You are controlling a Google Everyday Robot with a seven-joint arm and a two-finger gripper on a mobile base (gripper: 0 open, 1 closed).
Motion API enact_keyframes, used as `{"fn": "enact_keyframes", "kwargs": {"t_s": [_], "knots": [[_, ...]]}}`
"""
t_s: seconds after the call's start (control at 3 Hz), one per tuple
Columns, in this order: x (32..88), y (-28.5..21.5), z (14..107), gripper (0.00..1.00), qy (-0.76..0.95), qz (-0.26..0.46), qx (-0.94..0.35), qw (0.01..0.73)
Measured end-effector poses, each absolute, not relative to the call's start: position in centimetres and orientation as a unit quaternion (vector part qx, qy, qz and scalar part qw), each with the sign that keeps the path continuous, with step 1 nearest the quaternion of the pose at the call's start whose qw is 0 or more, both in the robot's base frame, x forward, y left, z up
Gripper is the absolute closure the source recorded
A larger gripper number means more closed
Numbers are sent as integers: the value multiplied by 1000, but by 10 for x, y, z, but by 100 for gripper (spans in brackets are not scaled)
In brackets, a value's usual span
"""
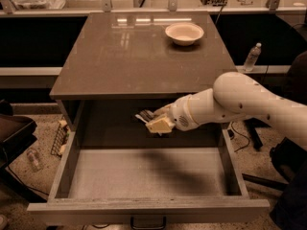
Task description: Place rxbar chocolate into top drawer
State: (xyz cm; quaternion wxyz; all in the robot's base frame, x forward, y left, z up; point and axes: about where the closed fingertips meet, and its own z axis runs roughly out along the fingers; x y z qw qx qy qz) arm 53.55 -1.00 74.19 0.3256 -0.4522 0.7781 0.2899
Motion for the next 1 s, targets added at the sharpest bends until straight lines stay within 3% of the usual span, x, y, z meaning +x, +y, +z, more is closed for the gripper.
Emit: {"fn": "enact_keyframes", "kwargs": {"t_s": [0.67, 1.0], "knots": [[536, -6, 741, 51, 768, 290, -468, 328], [535, -4, 741, 20, 767, 291, -470, 326]]}}
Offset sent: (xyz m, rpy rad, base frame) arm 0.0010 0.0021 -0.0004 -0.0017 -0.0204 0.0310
